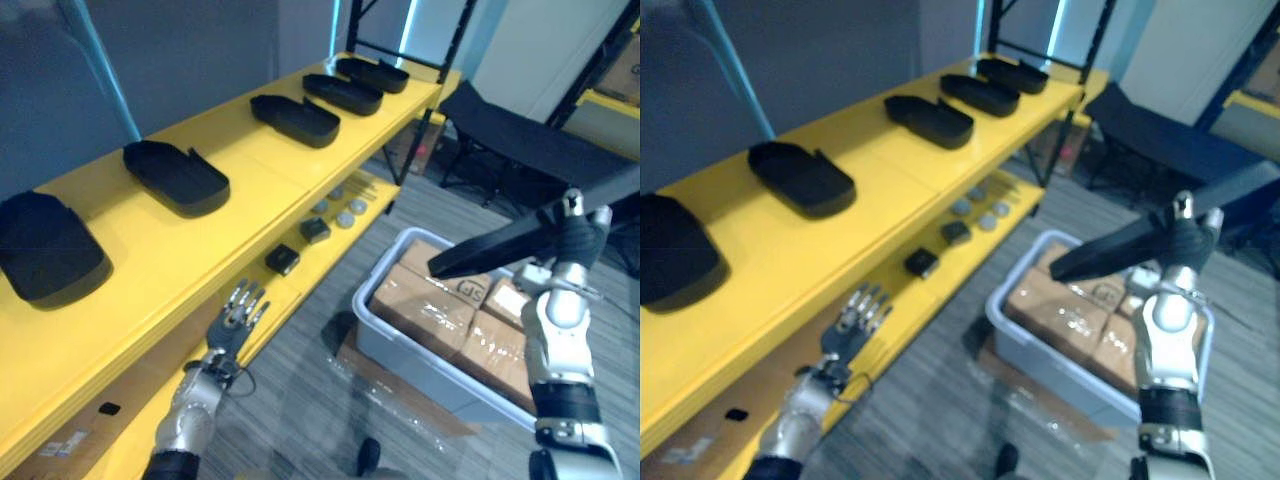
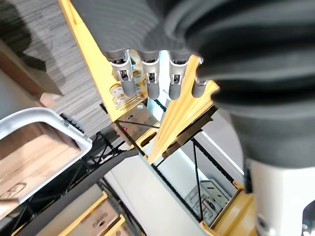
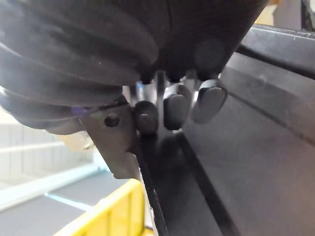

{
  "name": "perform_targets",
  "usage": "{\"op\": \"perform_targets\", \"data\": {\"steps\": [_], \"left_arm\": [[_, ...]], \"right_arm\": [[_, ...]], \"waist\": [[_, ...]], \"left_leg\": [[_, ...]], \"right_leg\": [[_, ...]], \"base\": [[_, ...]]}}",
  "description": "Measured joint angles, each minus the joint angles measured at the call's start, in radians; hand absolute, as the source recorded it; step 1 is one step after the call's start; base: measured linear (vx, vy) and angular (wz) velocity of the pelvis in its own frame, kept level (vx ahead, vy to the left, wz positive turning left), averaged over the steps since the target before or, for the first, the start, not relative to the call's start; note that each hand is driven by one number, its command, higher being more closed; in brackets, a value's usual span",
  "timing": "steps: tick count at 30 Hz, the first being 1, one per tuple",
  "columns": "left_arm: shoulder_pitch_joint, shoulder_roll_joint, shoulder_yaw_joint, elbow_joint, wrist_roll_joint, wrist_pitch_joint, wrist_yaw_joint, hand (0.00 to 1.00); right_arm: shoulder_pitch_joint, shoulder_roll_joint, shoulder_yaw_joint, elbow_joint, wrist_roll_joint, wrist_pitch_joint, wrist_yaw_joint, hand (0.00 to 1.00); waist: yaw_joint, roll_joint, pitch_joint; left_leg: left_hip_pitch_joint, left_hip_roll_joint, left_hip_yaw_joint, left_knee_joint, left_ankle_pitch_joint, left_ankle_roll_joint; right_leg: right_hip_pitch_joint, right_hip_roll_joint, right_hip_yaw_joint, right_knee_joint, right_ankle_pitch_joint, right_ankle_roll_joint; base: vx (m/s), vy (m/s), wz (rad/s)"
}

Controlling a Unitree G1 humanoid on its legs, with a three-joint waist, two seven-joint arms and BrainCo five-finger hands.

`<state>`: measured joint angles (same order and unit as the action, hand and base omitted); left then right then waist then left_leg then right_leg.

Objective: Walk over and take plastic housings, then place them on the shelf

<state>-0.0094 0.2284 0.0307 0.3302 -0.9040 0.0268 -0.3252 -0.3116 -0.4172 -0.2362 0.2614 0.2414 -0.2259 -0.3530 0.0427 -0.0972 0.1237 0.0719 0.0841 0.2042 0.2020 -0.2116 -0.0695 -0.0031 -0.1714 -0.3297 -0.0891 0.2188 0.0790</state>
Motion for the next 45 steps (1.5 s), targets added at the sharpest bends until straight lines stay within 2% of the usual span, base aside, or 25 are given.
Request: {"op": "perform_targets", "data": {"steps": [2, 5, 9, 10, 13, 15, 17, 20, 22, 25, 28, 33, 37, 42, 45], "left_arm": [[0.006, -0.001, -0.004, 0.01, 0.002, 0.017, 0.001, 0.0], [0.054, -0.013, -0.019, 0.009, 0.021, 0.063, 0.001, 0.0], [0.185, -0.029, -0.092, 0.003, 0.192, 0.063, 0.026, 0.0], [0.215, -0.037, -0.093, 0.004, 0.264, 0.051, 0.038, 0.0], [0.221, -0.039, -0.094, 0.01, 0.32, 0.021, 0.055, 0.0], [0.203, -0.04, -0.105, 0.056, 0.334, -0.033, 0.083, 0.0], [0.194, -0.04, -0.121, 0.09, 0.333, -0.081, 0.11, 0.0], [0.204, -0.041, -0.131, 0.13, 0.333, -0.135, 0.129, 0.0], [0.206, -0.042, -0.137, 0.145, 0.333, -0.19, 0.148, 0.0], [0.204, -0.042, -0.156, 0.145, 0.325, -0.253, 0.167, 0.0], [0.198, -0.05, -0.177, 0.157, 0.317, -0.293, 0.172, 0.0], [0.178, -0.056, -0.225, 0.165, 0.311, -0.321, 0.196, 0.0], [0.166, -0.073, -0.249, 0.165, 0.273, -0.336, 0.2, 0.0], [0.152, -0.081, -0.279, 0.184, 0.241, -0.356, 0.203, 0.0], [0.133, -0.081, -0.289, 0.204, 0.232, -0.359, 0.209, 0.0]], "right_arm": [[-0.004, -0.01, 0.0, 0.044, -0.014, 0.022, -0.012, 1.0], [-0.017, -0.015, -0.018, 0.14, -0.013, 0.067, -0.073, 1.0], [-0.02, -0.041, -0.066, 0.26, 0.066, 0.092, -0.183, 1.0], [-0.048, -0.06, -0.071, 0.308, 0.1, 0.093, -0.223, 1.0], [-0.152, -0.095, -0.071, 0.395, 0.147, 0.092, -0.257, 1.0], [-0.272, -0.148, -0.058, 0.478, 0.202, 0.074, -0.28, 1.0], [-0.34, -0.179, -0.049, 0.535, 0.232, 0.055, -0.287, 1.0], [-0.429, -0.222, 0.002, 0.621, 0.27, 0.042, -0.304, 1.0], [-0.508, -0.277, 0.048, 0.677, 0.325, 0.035, -0.31, 1.0], [-0.586, -0.338, 0.074, 0.758, 0.339, 0.034, -0.333, 1.0], [-0.623, -0.372, 0.075, 0.832, 0.39, 0.034, -0.359, 1.0], [-0.661, -0.411, 0.07, 0.911, 0.458, 0.03, -0.396, 1.0], [-0.691, -0.452, 0.058, 0.962, 0.575, 0.025, -0.401, 1.0], [-0.728, -0.506, 0.031, 1.016, 0.687, 0.024, -0.364, 1.0], [-0.766, -0.531, 0.031, 1.022, 0.713, 0.017, -0.345, 1.0]], "waist": [[0.006, -0.001, -0.001], [0.016, 0.002, -0.003], [0.039, 0.021, -0.004], [0.057, 0.027, 0.004], [0.073, 0.045, 0.057], [0.093, 0.079, 0.136], [0.111, 0.097, 0.184], [0.116, 0.119, 0.245], [0.117, 0.142, 0.3], [0.121, 0.166, 0.322], [0.138, 0.185, 0.339], [0.135, 0.214, 0.369], [0.129, 0.218, 0.37], [0.127, 0.244, 0.384], [0.124, 0.256, 0.388]], "left_leg": [[-0.001, 0.001, 0.0, 0.0, 0.003, -0.001], [-0.003, 0.002, -0.004, -0.014, 0.013, -0.006], [-0.046, 0.003, -0.039, -0.012, 0.02, -0.01], [-0.098, 0.004, -0.052, 0.019, 0.019, -0.01], [-0.175, 0.01, -0.066, 0.084, 0.006, -0.009], [-0.252, 0.01, -0.093, 0.145, -0.003, -0.005], [-0.298, 0.008, -0.102, 0.177, -0.01, 0.001], [-0.358, 0.007, -0.117, 0.234, -0.027, 0.009], [-0.399, 0.001, -0.124, 0.282, -0.043, 0.02], [-0.463, -0.011, -0.123, 0.33, -0.06, 0.038], [-0.498, -0.011, -0.111, 0.368, -0.085, 0.05], [-0.535, -0.018, -0.107, 0.392, -0.092, 0.056], [-0.563, -0.018, -0.096, 0.399, -0.092, 0.057], [-0.566, -0.019, -0.085, 0.4, -0.095, 0.059], [-0.589, -0.021, -0.083, 0.403, -0.096, 0.061]], "right_leg": [[0.001, -0.002, -0.004, 0.0, -0.009, -0.01], [0.003, -0.001, -0.018, 0.0, -0.024, -0.008], [-0.017, -0.005, -0.056, 0.0, -0.032, -0.007], [-0.05, -0.005, -0.065, 0.0, -0.022, -0.008], [-0.093, -0.004, -0.081, 0.003, 0.004, -0.011], [-0.131, -0.002, -0.089, 0.01, 0.028, -0.01], [-0.157, -0.003, -0.096, 0.01, 0.039, -0.01], [-0.181, -0.005, -0.108, 0.01, 0.053, -0.006], [-0.198, -0.011, -0.107, 0.01, 0.066, -0.002], [-0.24, -0.023, -0.103, 0.01, 0.084, 0.004], [-0.265, -0.024, -0.086, 0.01, 0.095, 0.006], [-0.294, -0.029, -0.08, 0.01, 0.102, 0.0], [-0.329, -0.029, -0.066, 0.011, 0.107, -0.003], [-0.35, -0.035, -0.051, 0.029, 0.104, -0.006], [-0.376, -0.039, -0.048, 0.037, 0.098, -0.015]], "base": [[-0.08, -0.034, 0.01], [-0.06, -0.045, 0.05], [0.0, -0.028, 0.21], [-0.01, -0.025, 0.35], [-0.04, -0.017, 0.17], [-0.11, -0.022, 0.21], [-0.08, 0.005, 0.2], [-0.05, 0.047, 0.13], [-0.06, 0.078, 0.04], [-0.05, 0.093, 0.02], [-0.04, 0.085, -0.11], [-0.01, 0.031, -0.03], [0.01, 0.002, -0.08], [-0.01, 0.009, -0.06], [-0.05, 0.009, -0.05]]}}
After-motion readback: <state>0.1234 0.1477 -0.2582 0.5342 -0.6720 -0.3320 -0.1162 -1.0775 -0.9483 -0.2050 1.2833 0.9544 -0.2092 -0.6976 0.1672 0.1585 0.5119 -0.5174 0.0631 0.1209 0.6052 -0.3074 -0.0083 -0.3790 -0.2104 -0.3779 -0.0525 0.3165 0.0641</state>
